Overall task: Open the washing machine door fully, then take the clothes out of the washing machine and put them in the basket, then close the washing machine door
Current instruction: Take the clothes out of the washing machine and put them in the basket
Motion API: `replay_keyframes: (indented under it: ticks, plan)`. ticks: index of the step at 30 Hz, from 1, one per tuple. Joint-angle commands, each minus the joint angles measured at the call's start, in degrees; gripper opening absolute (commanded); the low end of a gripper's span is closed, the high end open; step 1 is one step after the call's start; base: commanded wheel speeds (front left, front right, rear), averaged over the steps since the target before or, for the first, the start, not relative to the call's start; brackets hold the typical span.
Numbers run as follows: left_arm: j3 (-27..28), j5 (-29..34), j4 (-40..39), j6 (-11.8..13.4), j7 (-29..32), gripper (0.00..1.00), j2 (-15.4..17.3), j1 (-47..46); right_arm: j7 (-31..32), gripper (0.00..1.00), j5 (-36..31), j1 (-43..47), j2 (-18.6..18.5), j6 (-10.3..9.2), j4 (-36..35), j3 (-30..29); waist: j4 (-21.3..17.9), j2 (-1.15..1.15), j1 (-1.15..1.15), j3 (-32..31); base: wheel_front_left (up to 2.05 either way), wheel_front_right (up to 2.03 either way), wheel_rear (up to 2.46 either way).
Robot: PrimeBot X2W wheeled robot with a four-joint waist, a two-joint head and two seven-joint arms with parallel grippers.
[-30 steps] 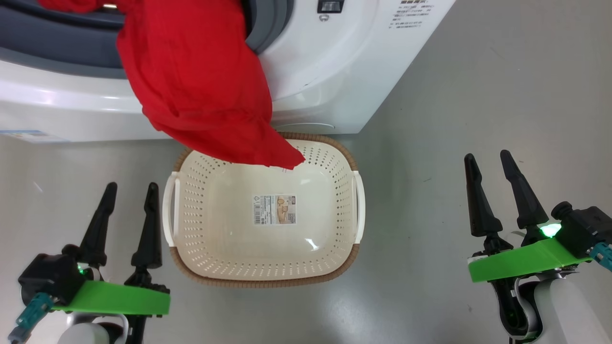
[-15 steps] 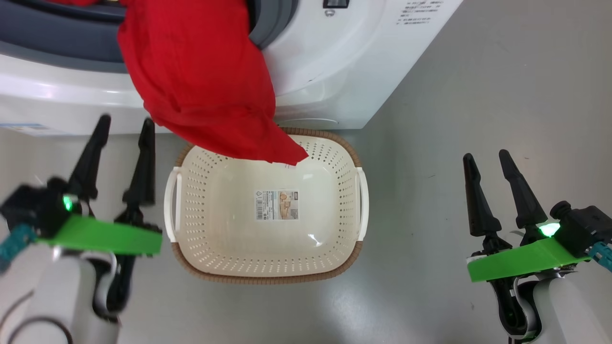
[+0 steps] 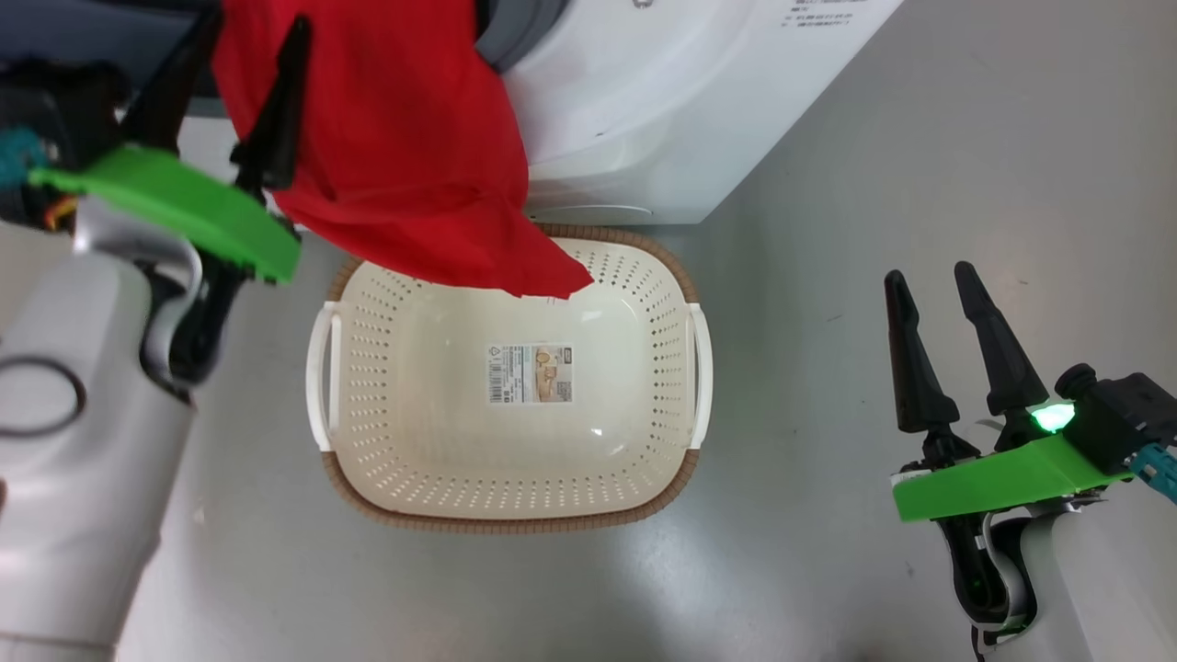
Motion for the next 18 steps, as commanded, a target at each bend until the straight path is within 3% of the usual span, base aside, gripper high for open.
replay_keyframes:
  ticks: [1,12,18]
  plan:
    - [0.7,-1.1,0.3,0.1,0.7,1.0,3.0,-1.9,-0.4,1.0,0.2,0.0,-0.2,0.36,-1.3,1.5,-0.4,0.0,0.0,0.4,0.0,0.0,0.0]
    - [-7.3,-8.2,14.6,0.1,8.6,1.0,3.7,-13.3,-0.4,1.0,1.0,-0.4,-0.2,0.36,-1.5,2.4,-2.3,0.0,0.0,1.5,0.0,0.0,0.0]
    - [-11.1,-10.9,19.1,0.1,9.1,1.0,3.5,-15.8,-0.4,1.0,1.3,-0.2,-0.2,0.36,-1.7,2.9,-3.3,0.0,0.0,1.5,0.0,0.0,0.0]
